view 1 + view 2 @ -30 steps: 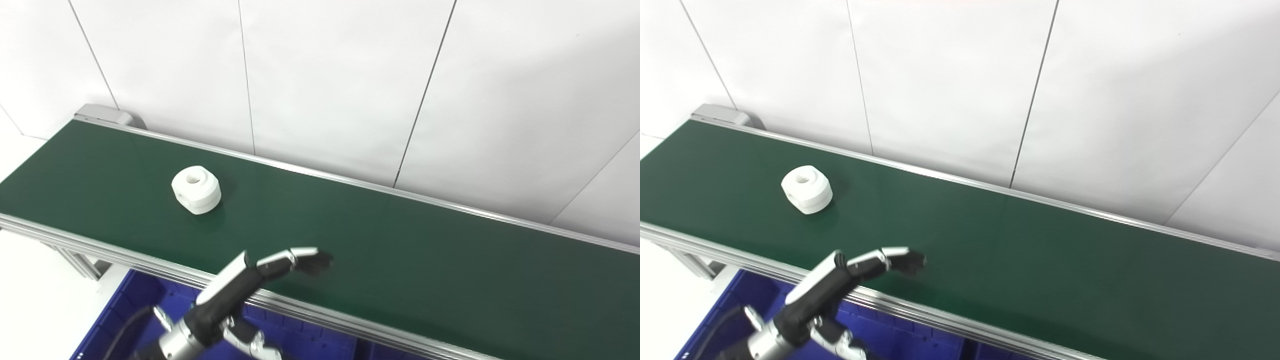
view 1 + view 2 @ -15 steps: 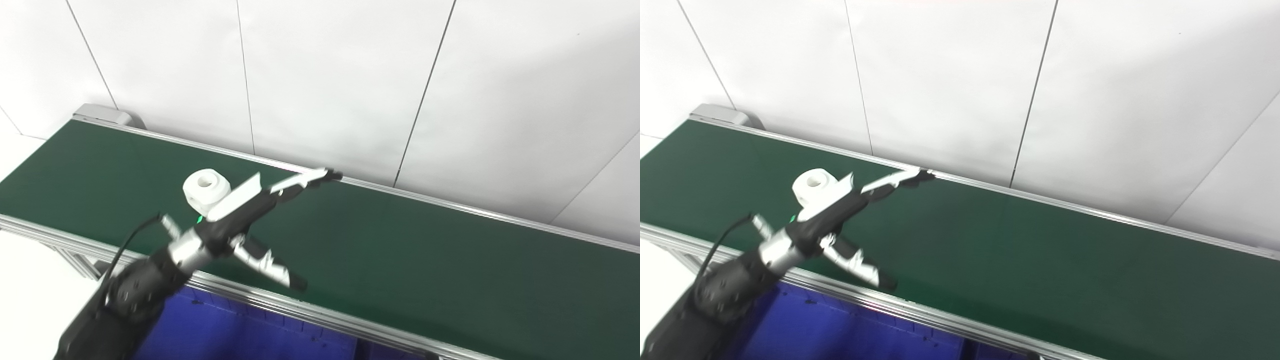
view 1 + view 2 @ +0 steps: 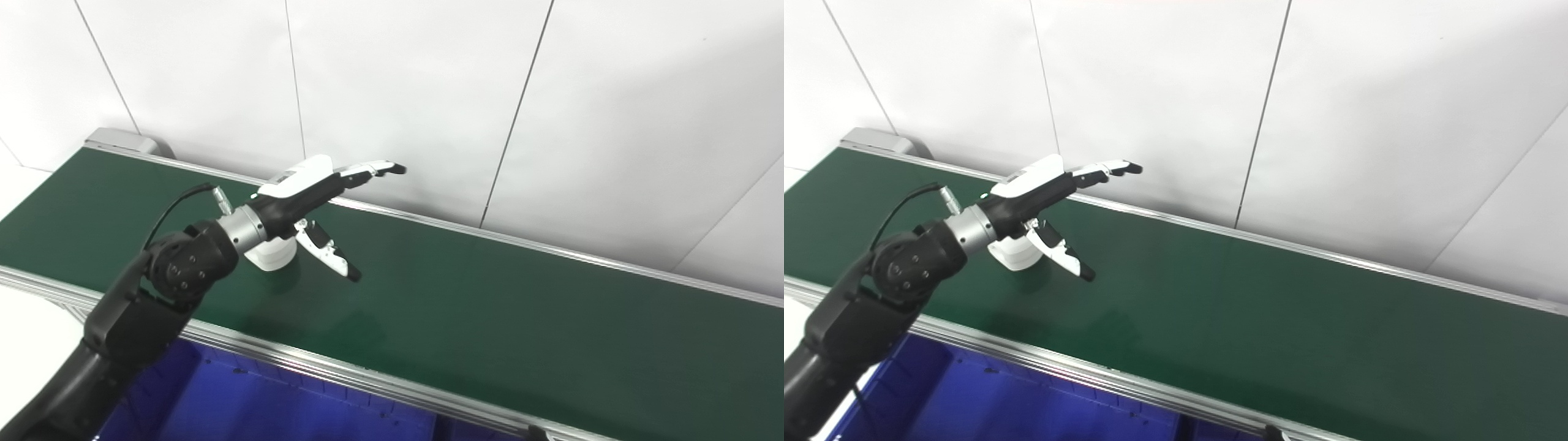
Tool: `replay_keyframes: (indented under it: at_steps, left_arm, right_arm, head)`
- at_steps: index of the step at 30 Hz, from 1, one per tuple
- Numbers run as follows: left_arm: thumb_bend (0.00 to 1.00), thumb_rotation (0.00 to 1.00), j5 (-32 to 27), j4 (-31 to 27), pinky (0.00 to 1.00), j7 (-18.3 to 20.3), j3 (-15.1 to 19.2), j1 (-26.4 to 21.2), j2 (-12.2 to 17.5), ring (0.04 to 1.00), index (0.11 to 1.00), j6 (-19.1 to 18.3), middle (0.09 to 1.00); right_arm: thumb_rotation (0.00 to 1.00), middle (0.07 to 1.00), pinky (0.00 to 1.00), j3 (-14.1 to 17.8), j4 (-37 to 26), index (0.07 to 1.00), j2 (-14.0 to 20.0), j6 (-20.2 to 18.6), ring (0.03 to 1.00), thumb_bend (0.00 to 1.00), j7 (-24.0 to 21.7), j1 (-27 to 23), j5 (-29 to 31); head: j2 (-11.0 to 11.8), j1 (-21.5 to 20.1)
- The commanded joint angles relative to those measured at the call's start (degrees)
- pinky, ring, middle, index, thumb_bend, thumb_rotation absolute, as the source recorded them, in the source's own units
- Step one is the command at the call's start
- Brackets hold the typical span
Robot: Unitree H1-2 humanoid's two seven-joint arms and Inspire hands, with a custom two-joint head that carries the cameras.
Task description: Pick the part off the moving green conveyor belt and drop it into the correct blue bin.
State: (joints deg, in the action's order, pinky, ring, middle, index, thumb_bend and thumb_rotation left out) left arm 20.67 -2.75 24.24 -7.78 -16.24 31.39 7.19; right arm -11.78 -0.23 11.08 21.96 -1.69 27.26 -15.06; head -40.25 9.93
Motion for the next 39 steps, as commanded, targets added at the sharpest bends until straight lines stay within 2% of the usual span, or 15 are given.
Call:
replay_keyframes:
  at_steps: [1,3,7,14,19,27,29,31,34,37,39]
  left_arm:
    - [0.94,0.12,0.8,0.9,0.96,0.0,0.0,-3.5,1.7,0.960,0.942,0.0,0.965]
    - [0.94,0.13,1.8,2.5,0.98,0.3,-0.4,-4.1,2.1,0.967,0.949,0.0,0.972]
    - [0.99,0.15,5.1,7.1,1.00,0.3,-2.0,-5.8,3.5,0.967,0.953,1.8,0.969]
    - [1.00,0.12,9.3,8.5,1.00,1.0,-4.0,-6.7,5.6,0.984,0.952,1.5,0.979]
    - [1.00,0.11,12.5,8.6,1.00,3.3,-6.0,-6.8,7.0,1.000,0.949,0.0,0.996]
    - [1.00,0.11,17.4,8.7,1.00,8.4,-9.0,-6.4,7.9,1.000,0.952,-4.6,1.000]
    - [1.00,0.11,18.4,9.4,1.00,8.5,-9.5,-6.1,7.9,1.000,0.948,-4.6,1.000]
    - [1.00,0.09,19.2,10.5,1.00,7.5,-9.9,-5.8,7.5,1.000,0.942,-4.3,1.000]
    - [1.00,0.05,20.3,12.1,1.00,4.0,-10.1,-5.0,6.8,1.000,0.939,-2.5,1.000]
    - [0.98,0.01,23.0,15.8,1.00,-5.5,-10.5,-4.2,5.0,0.989,0.922,1.7,0.990]
    - [0.93,0.00,24.2,19.1,0.97,-11.1,-10.9,-4.3,3.5,0.967,0.904,4.1,0.975]
  right_arm:
    - [0.32,0.890,0.84,0.3,-1.4,0.908,0.4,1.9,0.863,0.85,-0.3,-0.1,0.8]
    - [0.32,0.893,0.84,0.2,-1.6,0.910,0.5,1.6,0.867,0.84,-0.4,0.1,0.8]
    - [0.33,0.894,0.84,0.2,-1.7,0.912,0.6,2.3,0.867,0.84,-0.3,0.3,0.7]
    - [0.34,0.890,0.84,0.3,-2.3,0.915,0.8,1.6,0.867,0.84,-0.1,0.6,0.1]
    - [0.34,0.889,0.84,0.3,-3.1,0.918,0.9,0.9,0.875,0.84,-0.5,0.9,0.5]
    - [0.34,0.891,0.84,0.5,-2.9,0.919,0.9,1.2,0.874,0.84,-0.7,1.0,1.0]
    - [0.33,0.892,0.84,0.5,-2.8,0.920,0.9,1.3,0.874,0.83,-0.9,0.9,1.3]
    - [0.33,0.891,0.84,0.6,-2.8,0.920,0.9,1.5,0.871,0.83,-0.7,1.0,1.1]
    - [0.33,0.888,0.85,0.7,-3.2,0.918,0.9,1.1,0.871,0.83,-0.7,1.0,1.0]
    - [0.32,0.887,0.85,0.9,-3.3,0.917,0.9,0.9,0.875,0.84,-0.9,1.1,1.4]
    - [0.32,0.892,0.84,0.9,-3.1,0.918,1.0,1.1,0.878,0.83,-1.0,1.0,1.6]
  head:
    - [0.0,0.0]
    - [-0.1,0.2]
    - [-0.3,0.7]
    - [-0.5,1.4]
    - [-0.8,1.7]
    - [-0.9,2.1]
    - [-0.9,2.1]
    - [-1.0,2.2]
    - [-1.1,2.2]
    - [-1.3,2.2]
    - [-1.3,2.2]
